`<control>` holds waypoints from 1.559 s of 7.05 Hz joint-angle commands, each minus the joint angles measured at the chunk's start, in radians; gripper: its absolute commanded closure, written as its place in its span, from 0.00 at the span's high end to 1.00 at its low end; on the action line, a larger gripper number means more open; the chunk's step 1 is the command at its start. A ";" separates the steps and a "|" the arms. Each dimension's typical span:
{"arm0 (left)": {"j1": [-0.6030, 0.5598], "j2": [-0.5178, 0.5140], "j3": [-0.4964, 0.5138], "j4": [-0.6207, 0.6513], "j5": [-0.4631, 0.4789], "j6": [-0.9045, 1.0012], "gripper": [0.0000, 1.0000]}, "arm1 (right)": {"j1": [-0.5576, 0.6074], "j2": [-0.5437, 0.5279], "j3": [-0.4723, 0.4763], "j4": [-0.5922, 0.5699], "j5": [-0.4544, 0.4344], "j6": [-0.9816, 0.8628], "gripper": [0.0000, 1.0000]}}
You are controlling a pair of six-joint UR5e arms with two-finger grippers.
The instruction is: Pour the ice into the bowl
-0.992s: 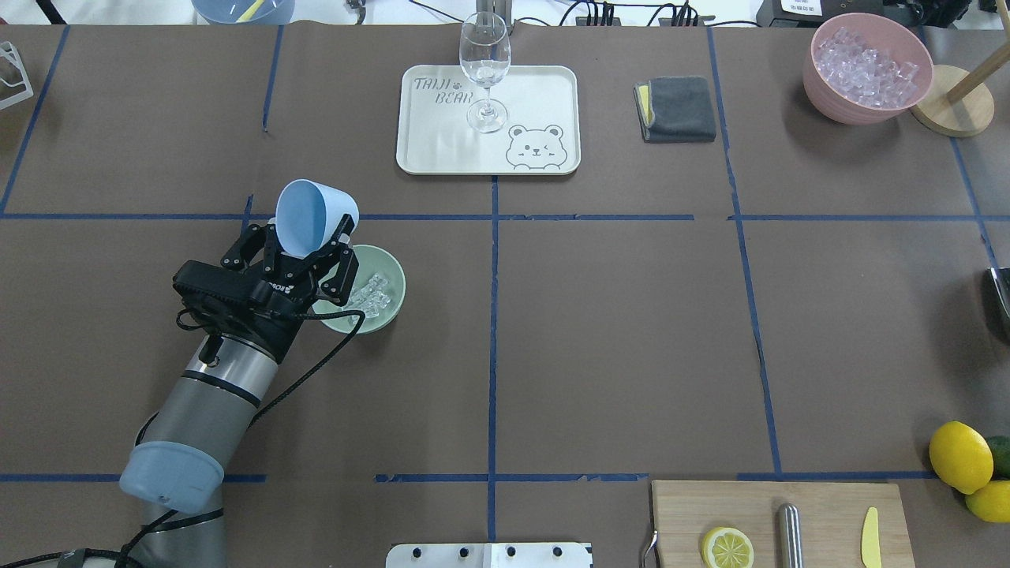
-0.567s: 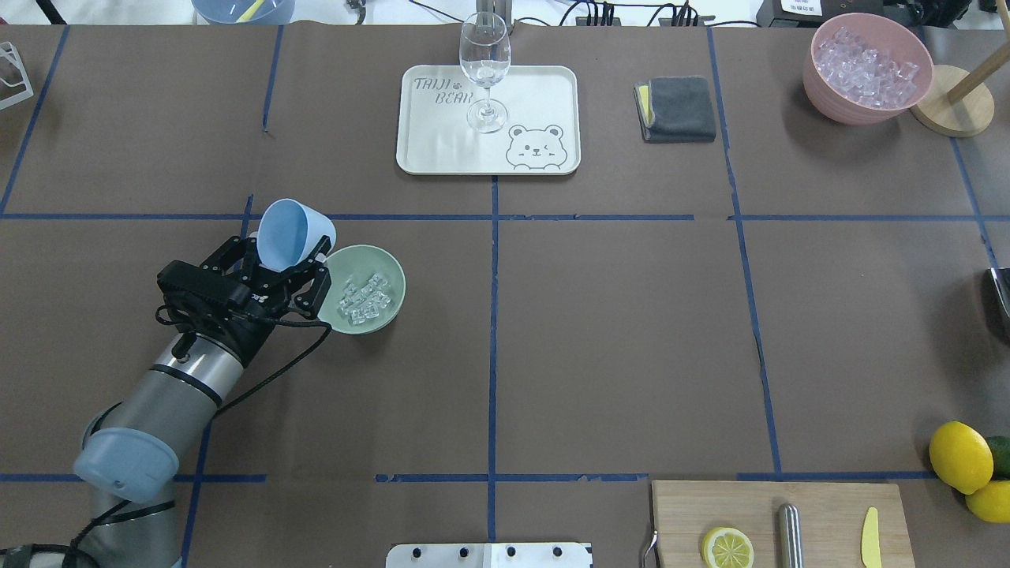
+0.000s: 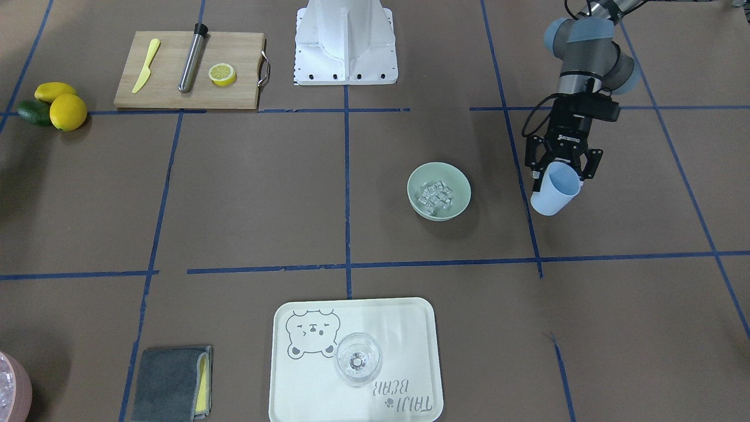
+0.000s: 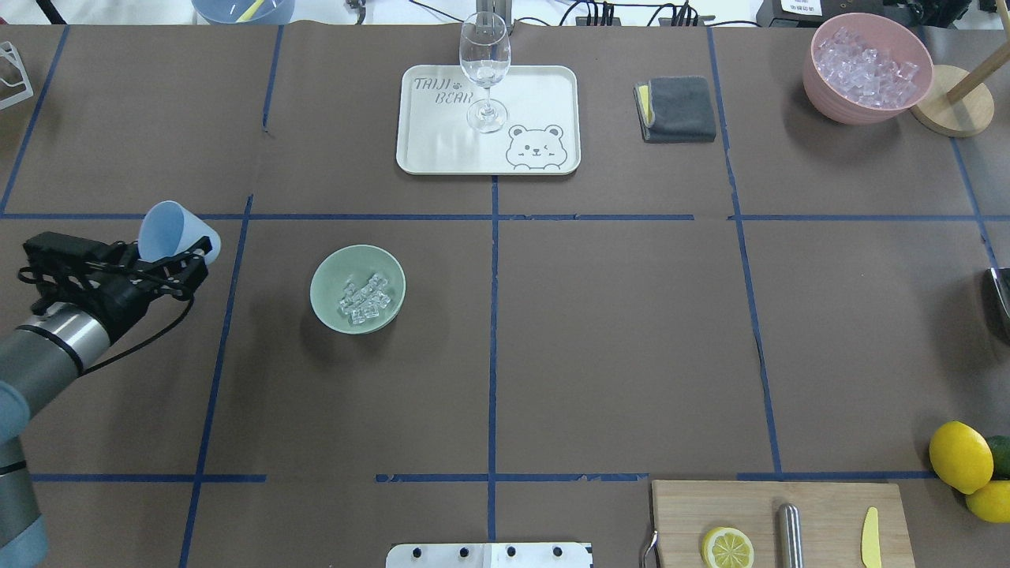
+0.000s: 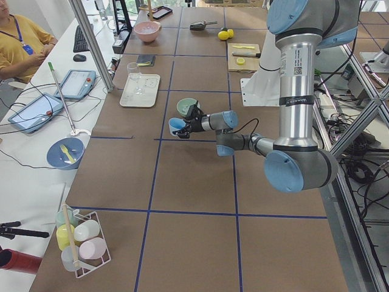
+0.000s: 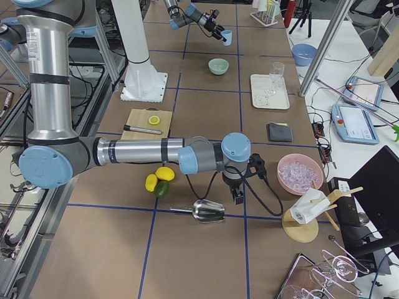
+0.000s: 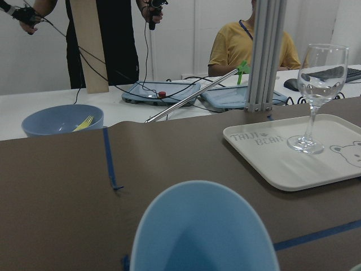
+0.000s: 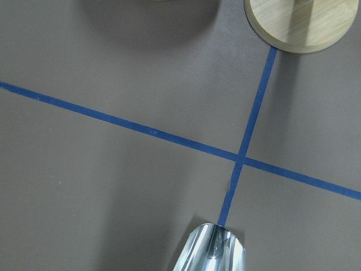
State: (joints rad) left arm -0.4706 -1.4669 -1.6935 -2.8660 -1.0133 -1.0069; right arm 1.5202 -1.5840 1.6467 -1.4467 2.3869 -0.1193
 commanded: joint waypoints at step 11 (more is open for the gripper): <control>-0.022 0.169 0.110 -0.013 -0.042 -0.167 0.00 | 0.000 -0.019 0.027 0.000 0.000 0.010 1.00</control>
State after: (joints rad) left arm -0.4924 -1.2980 -1.5819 -2.8784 -1.0408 -1.1734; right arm 1.5202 -1.6018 1.6731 -1.4466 2.3875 -0.1088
